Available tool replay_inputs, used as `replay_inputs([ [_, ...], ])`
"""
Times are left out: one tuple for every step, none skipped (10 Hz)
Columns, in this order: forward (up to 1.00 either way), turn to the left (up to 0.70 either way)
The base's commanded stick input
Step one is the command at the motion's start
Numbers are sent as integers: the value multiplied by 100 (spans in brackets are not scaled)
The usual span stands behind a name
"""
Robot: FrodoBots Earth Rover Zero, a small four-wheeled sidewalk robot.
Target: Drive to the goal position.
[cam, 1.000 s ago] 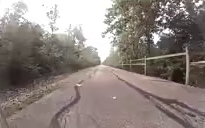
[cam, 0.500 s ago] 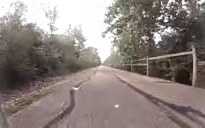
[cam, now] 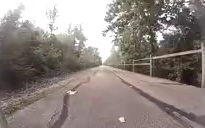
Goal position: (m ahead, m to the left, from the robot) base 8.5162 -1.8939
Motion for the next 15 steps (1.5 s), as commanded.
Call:
replay_inputs([
  [70,0],
  [70,-11],
  [70,-22],
  [70,0],
  [70,0],
  [70,0],
  [70,0],
  [70,0],
  [70,0],
  [70,0],
  [70,0],
  [70,0],
  [70,0],
  [70,0],
  [70,0],
])
